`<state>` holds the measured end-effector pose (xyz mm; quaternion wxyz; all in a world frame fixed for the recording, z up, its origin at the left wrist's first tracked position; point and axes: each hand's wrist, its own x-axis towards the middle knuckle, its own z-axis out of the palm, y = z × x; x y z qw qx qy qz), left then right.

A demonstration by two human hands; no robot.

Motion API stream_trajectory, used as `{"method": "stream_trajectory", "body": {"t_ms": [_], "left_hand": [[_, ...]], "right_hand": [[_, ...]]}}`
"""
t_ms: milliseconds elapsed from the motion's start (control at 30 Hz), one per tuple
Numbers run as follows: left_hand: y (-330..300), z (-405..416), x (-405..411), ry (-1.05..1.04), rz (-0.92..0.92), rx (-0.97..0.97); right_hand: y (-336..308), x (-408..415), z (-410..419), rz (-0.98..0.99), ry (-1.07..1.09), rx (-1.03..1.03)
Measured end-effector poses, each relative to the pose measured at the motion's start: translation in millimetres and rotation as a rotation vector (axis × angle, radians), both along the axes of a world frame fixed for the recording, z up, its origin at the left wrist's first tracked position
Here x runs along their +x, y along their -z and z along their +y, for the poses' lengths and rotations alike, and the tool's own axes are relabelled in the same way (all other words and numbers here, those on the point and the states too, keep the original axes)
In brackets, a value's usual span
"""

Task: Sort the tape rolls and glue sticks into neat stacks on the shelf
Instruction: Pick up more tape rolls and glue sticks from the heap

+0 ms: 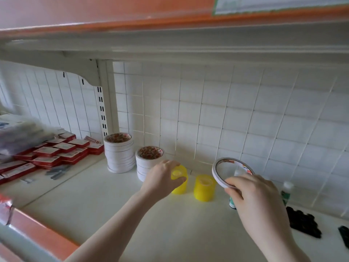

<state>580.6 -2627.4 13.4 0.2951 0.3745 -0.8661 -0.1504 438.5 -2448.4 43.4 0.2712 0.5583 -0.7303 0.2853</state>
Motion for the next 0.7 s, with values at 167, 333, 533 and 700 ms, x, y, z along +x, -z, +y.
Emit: {"method": "stream_trajectory", "body": {"t_ms": [167,333,533,700], "left_hand": [[5,-11,-5,0.001,-0.039,-0.006],[11,-17,-8,0.024,-0.045,0.036],[18,-20,-11,0.034,-0.002,0.061],[20,-19,-10,0.050,0.052,0.105]], "right_hand": [[3,4,-3,-0.005,0.030,-0.012],[4,4,-5,-0.010,0.055,-0.044],[8,0,-4,-0.027,0.051,-0.076],[15,-4,-7,-0.034,0.078,-0.066]]}}
